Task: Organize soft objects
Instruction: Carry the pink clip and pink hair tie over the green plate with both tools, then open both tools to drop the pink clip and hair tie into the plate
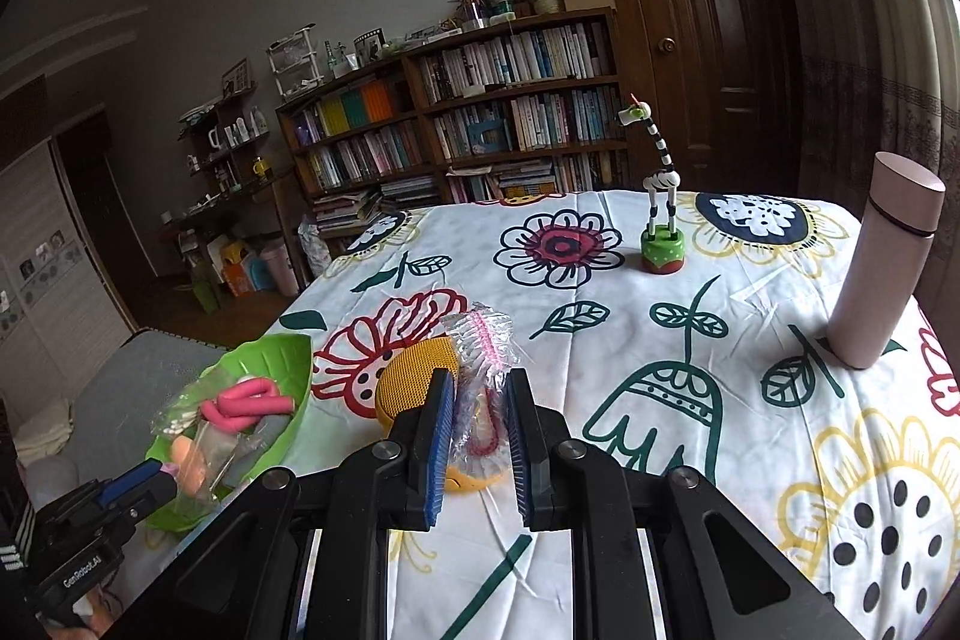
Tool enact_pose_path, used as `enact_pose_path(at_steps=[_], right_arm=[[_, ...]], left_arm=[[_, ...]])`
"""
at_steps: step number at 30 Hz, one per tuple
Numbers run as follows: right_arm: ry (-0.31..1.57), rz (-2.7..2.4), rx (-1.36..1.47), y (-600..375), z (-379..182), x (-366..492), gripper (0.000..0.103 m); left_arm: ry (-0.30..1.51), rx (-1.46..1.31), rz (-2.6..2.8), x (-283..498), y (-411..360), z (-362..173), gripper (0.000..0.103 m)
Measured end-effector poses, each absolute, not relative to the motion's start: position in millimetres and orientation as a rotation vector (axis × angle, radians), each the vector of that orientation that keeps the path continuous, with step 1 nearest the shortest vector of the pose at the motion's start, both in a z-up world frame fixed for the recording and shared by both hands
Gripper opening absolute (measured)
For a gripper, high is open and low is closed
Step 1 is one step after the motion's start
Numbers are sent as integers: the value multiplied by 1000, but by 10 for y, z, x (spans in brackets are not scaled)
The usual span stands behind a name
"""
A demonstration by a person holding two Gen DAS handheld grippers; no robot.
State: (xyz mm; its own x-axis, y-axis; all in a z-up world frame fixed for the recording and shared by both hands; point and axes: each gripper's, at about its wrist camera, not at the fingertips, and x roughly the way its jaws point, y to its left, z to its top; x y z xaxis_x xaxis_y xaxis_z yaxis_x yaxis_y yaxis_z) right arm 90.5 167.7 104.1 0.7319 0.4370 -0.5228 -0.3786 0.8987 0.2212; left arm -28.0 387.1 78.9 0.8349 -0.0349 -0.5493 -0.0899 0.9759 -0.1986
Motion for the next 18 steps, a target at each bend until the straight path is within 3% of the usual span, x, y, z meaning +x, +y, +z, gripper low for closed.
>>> enact_pose_path(at_steps=[6,12,14,16,18], right_arm=[[593,506,77,1964,1093,849,19],[608,578,49,2279,1062,774,19],[617,605,35,2387,1033,740,19],[627,629,24,2492,1005,708,19],[639,655,16,2591,985,685,19]], left_arm=[[592,-243,75,-297,4121,716,26],[625,-252,111,-274,4267,588,32],[632,-255,115,-270,4290,565,44],[621,-262,123,-297,4313,560,62],[603,-260,136,-323,4341,569,63]])
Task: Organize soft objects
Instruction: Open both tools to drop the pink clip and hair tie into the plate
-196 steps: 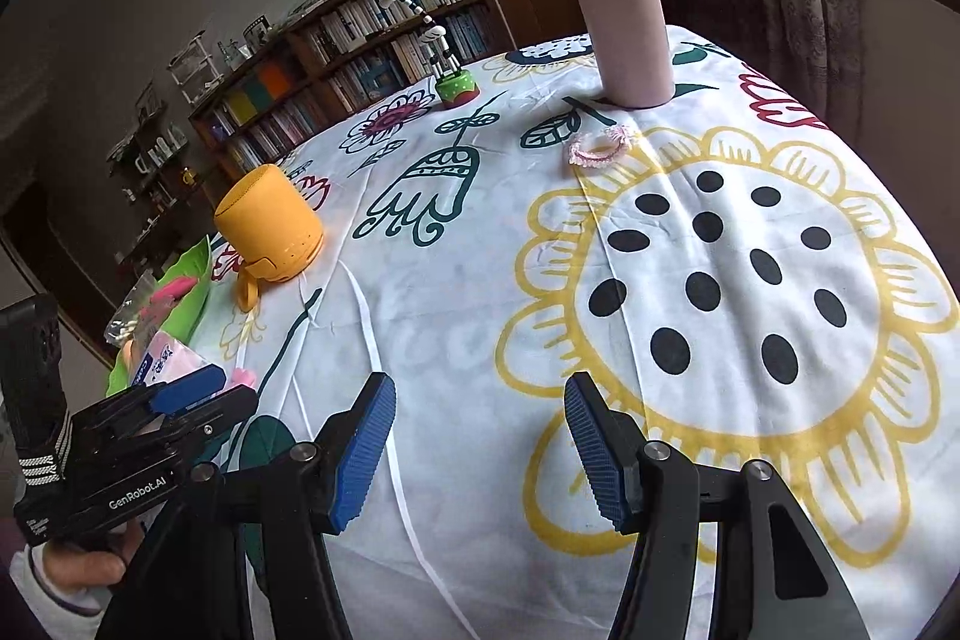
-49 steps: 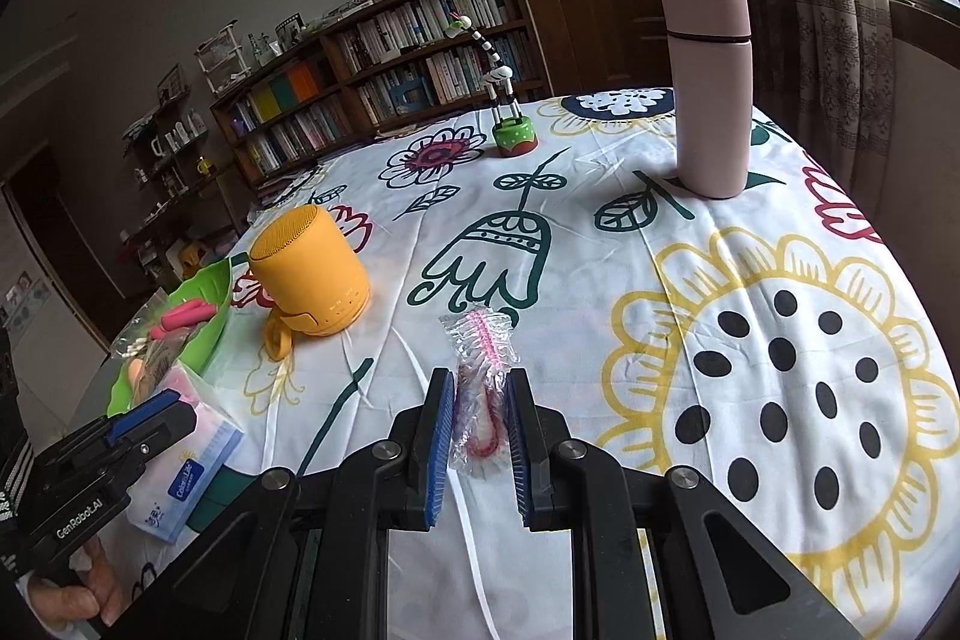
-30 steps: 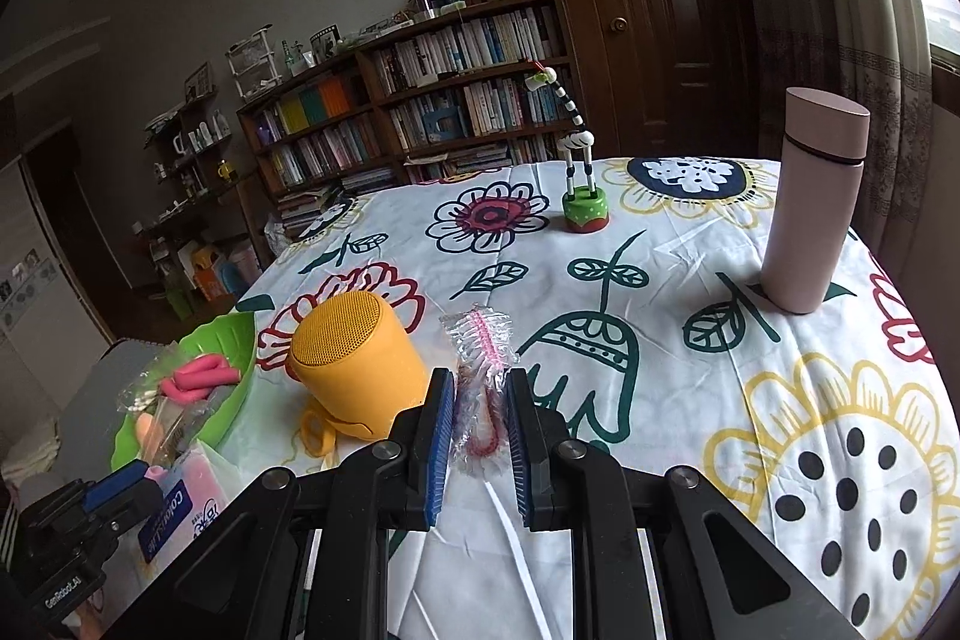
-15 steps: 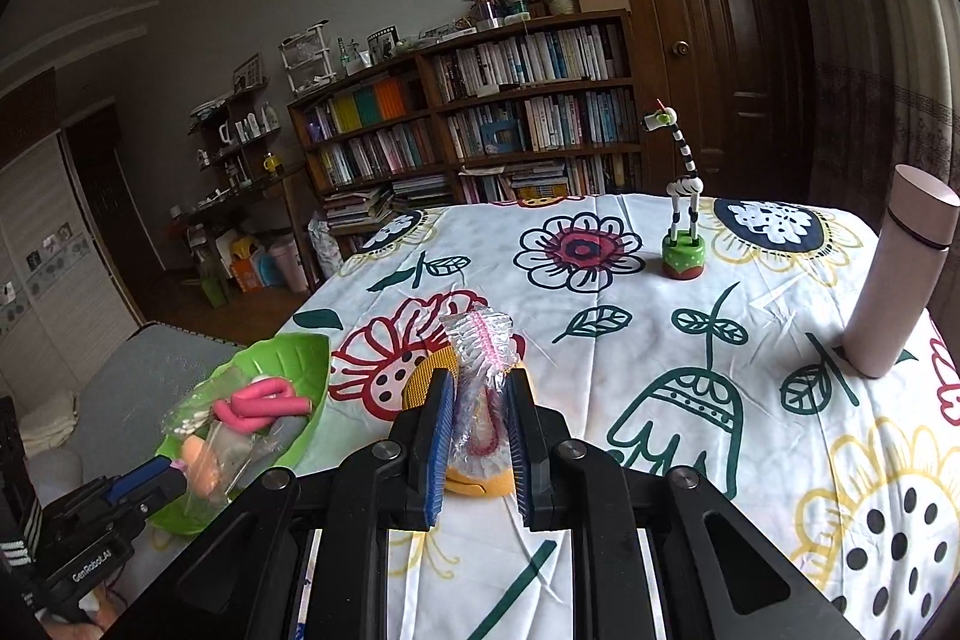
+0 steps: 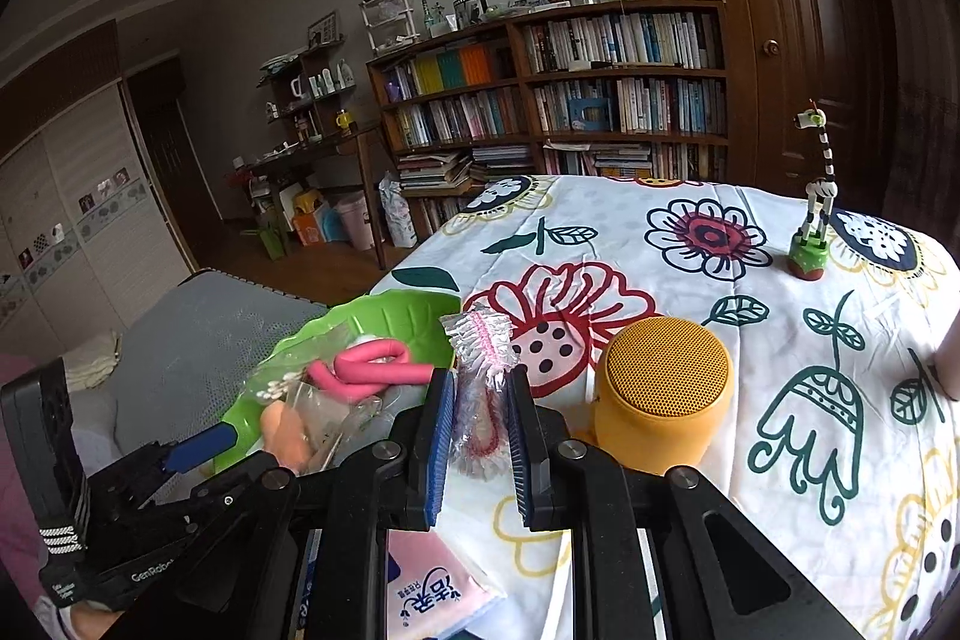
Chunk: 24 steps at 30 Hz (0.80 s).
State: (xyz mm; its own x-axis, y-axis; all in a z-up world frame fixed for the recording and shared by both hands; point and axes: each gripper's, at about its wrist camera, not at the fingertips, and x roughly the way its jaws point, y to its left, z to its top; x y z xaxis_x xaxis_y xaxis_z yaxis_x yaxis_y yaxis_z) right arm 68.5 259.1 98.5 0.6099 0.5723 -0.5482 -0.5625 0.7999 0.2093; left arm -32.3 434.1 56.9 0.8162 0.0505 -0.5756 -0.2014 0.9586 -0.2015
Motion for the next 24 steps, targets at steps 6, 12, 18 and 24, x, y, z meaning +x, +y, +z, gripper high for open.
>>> enact_pose_path(at_steps=[6,12,18,24], right_arm=[[680,740,14,2866,939,622,19],[684,804,-10,3108,917,553,19],[690,850,-45,3316,858,548,22],[722,858,-11,3322,775,615,58]], left_arm=[[602,-267,151,-354,4416,564,65],[600,-297,182,-399,4527,562,71],[591,-340,231,-447,4660,557,71],[592,-354,247,-463,4694,541,78]])
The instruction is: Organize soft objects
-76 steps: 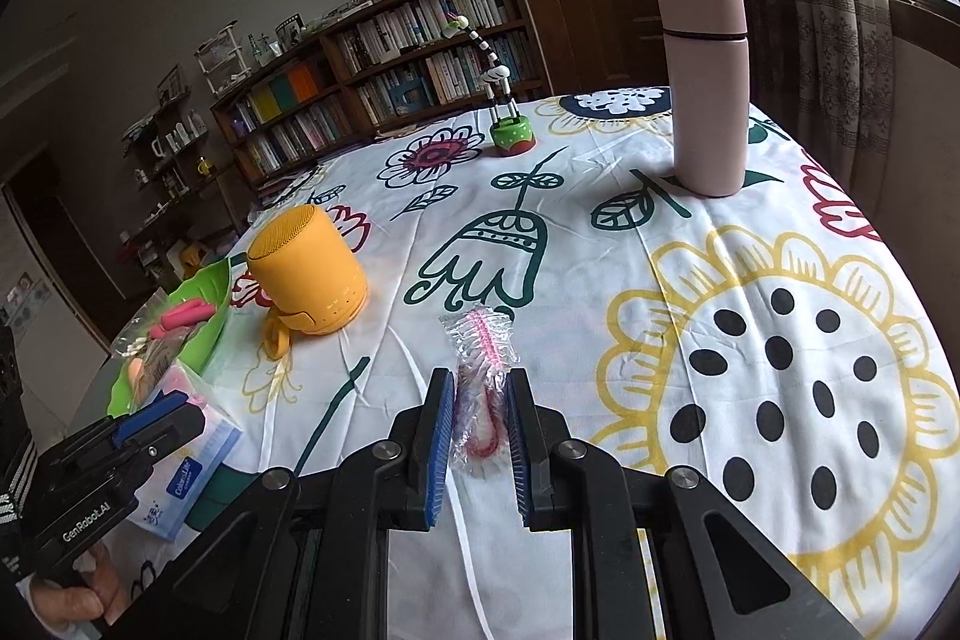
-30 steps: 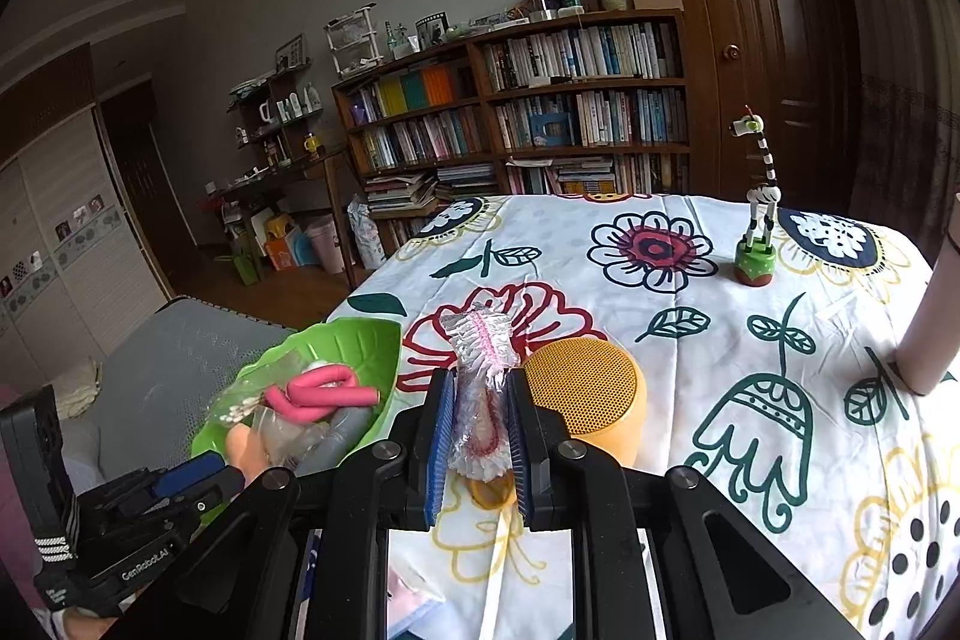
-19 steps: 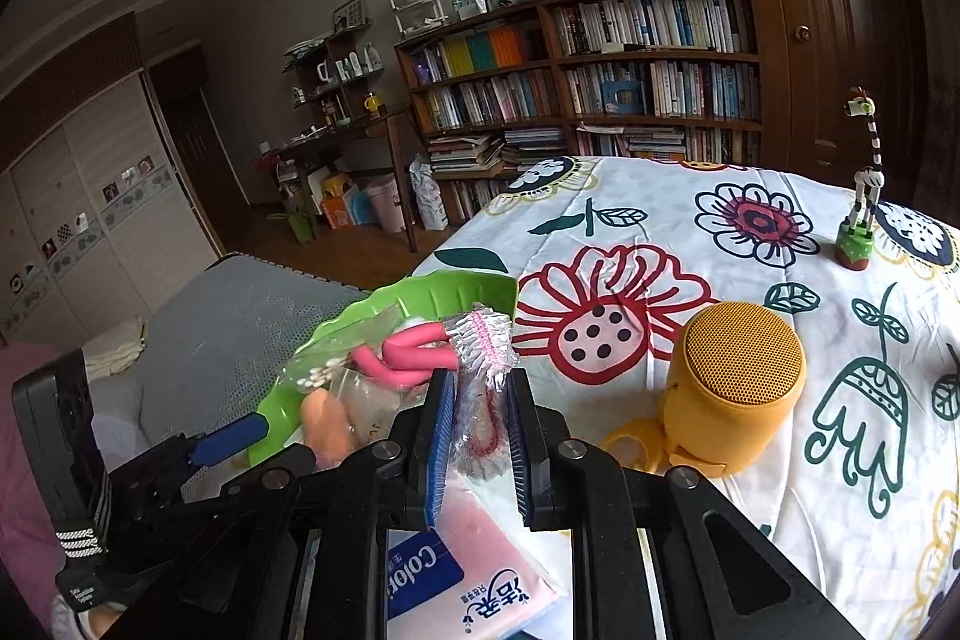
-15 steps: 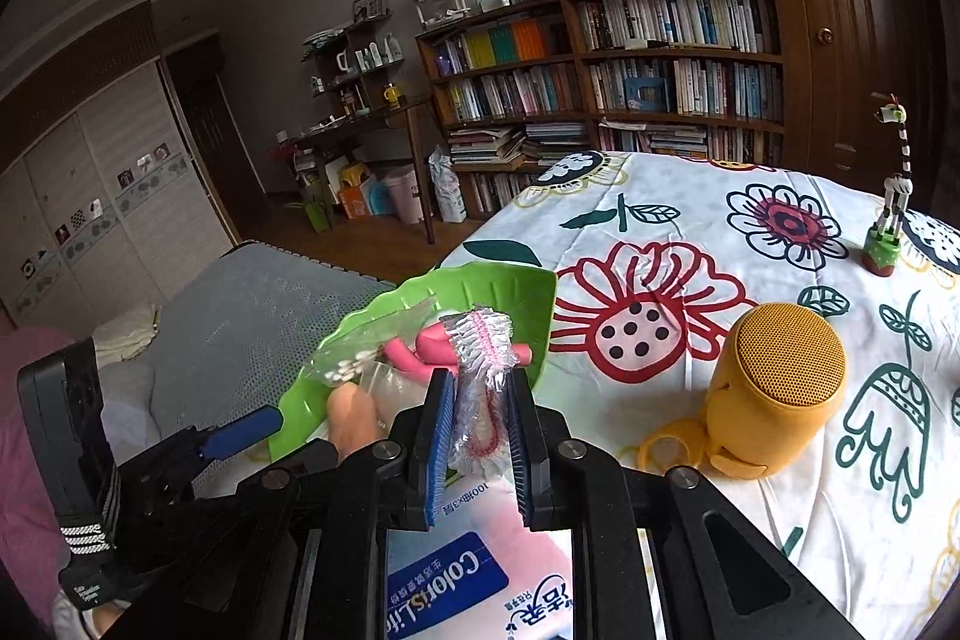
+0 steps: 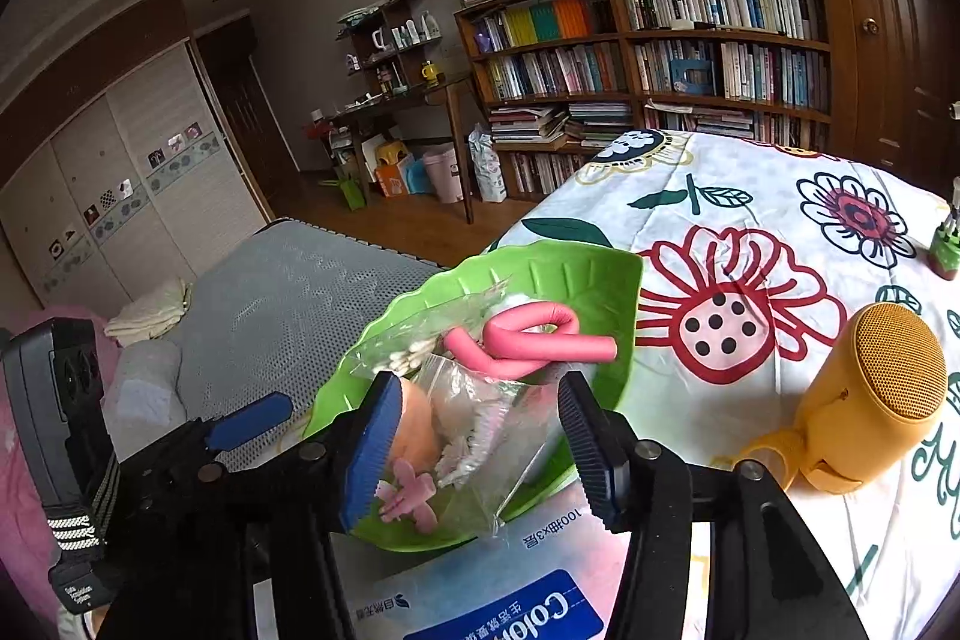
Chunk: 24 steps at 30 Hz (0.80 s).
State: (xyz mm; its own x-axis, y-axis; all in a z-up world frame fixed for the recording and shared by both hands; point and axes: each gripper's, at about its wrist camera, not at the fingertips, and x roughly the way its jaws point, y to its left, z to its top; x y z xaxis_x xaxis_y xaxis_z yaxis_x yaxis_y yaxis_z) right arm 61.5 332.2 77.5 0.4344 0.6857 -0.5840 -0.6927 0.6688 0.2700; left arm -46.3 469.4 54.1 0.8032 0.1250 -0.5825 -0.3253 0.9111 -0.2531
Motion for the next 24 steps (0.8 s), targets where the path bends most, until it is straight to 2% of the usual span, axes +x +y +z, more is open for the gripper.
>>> enact_pose_path(at_steps=[5,16,24], right_arm=[[723,840,-10,3238,780,578,59],[682,810,-41,3118,838,428,76],[665,785,-70,3096,869,317,101]], left_arm=[[591,-346,248,-462,4718,531,80],[575,-287,293,-494,4668,599,83],[544,-230,348,-567,4608,707,93]])
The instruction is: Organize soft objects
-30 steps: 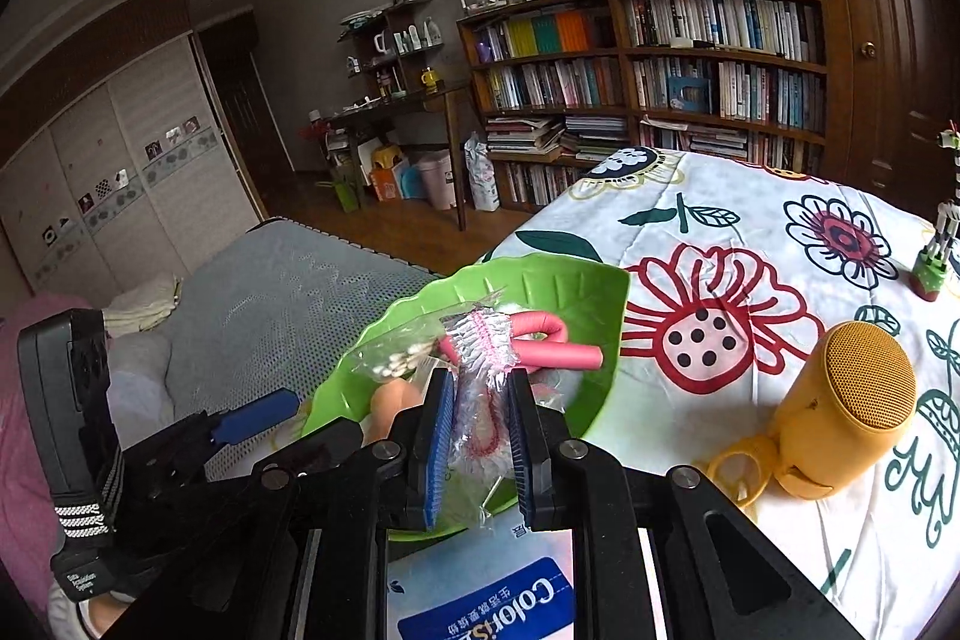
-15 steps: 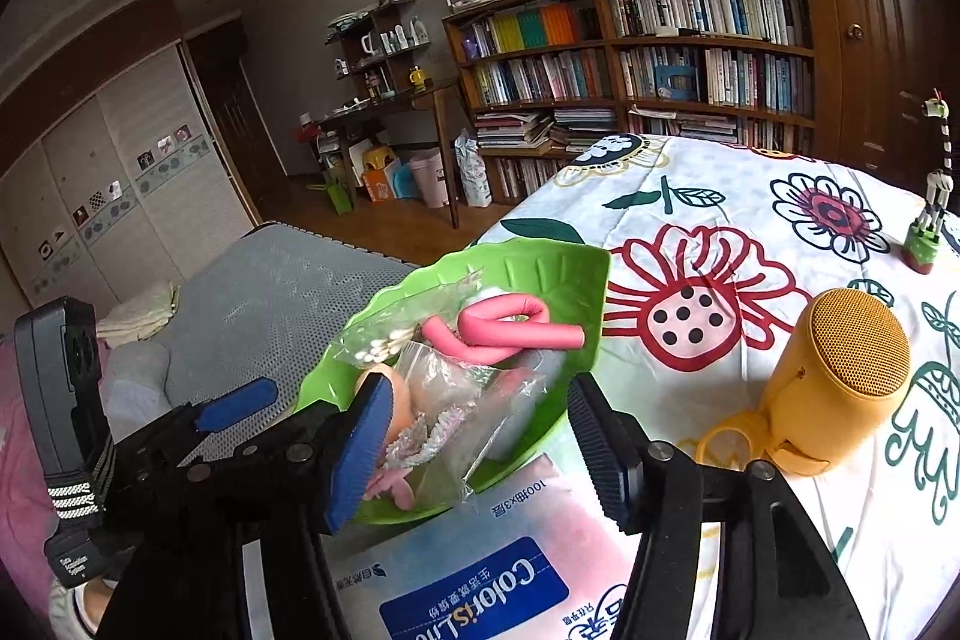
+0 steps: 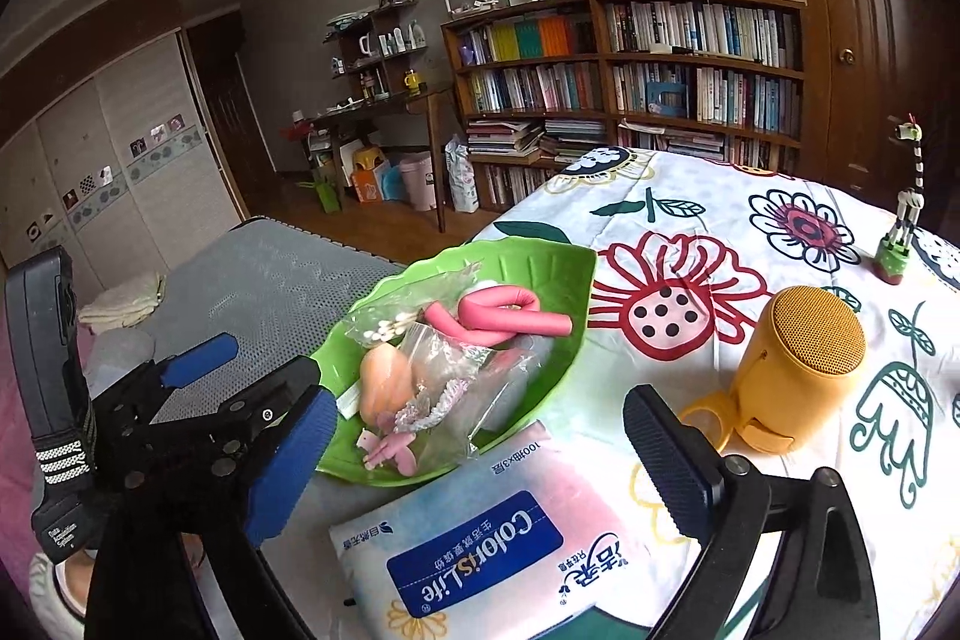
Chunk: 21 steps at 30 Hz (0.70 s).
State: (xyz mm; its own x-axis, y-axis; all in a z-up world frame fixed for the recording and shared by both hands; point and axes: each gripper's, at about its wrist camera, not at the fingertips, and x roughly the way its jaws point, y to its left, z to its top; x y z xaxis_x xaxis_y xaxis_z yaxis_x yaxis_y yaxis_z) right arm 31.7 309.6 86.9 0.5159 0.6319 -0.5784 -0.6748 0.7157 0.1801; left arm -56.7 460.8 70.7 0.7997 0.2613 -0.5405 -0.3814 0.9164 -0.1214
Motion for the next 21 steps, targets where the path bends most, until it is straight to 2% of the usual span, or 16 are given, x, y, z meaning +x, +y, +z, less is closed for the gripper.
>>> enact_pose_path(at_steps=[13,21], right_arm=[[563,728,-116,3063,948,87,103],[547,725,-98,3029,971,65,103]], left_arm=[[510,-114,480,-685,4463,820,103],[505,-61,501,-715,4360,840,103]])
